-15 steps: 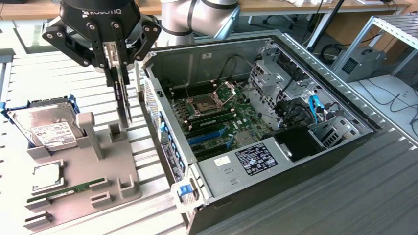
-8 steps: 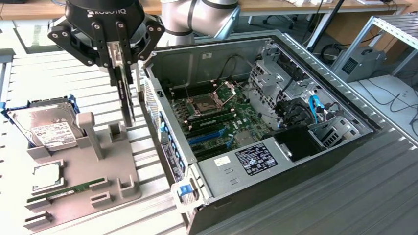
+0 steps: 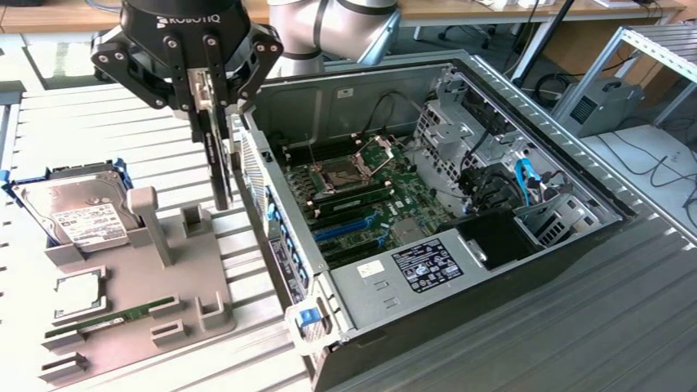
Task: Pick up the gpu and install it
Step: 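Pick up the gpu and move the gpu toward the slot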
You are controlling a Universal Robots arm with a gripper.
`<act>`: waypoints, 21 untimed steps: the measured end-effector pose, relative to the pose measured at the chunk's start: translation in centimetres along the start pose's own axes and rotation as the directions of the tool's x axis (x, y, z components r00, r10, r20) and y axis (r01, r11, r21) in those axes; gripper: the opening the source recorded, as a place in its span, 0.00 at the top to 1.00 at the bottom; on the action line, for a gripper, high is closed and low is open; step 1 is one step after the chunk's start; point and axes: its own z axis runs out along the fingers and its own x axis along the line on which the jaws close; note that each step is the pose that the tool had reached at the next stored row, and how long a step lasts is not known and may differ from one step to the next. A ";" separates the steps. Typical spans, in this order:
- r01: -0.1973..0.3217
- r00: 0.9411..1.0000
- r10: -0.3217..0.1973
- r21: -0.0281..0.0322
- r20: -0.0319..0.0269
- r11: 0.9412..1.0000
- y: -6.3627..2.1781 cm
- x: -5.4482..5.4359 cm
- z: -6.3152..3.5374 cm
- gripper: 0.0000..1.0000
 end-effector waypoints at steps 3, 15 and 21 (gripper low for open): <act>0.000 1.000 0.000 0.000 0.000 1.000 0.02 -0.3 0.01 0.73; 0.000 1.000 0.000 0.000 0.000 1.000 0.13 -1.7 0.05 0.73; 0.000 1.000 0.000 0.000 0.000 1.000 0.17 -2.3 0.07 0.73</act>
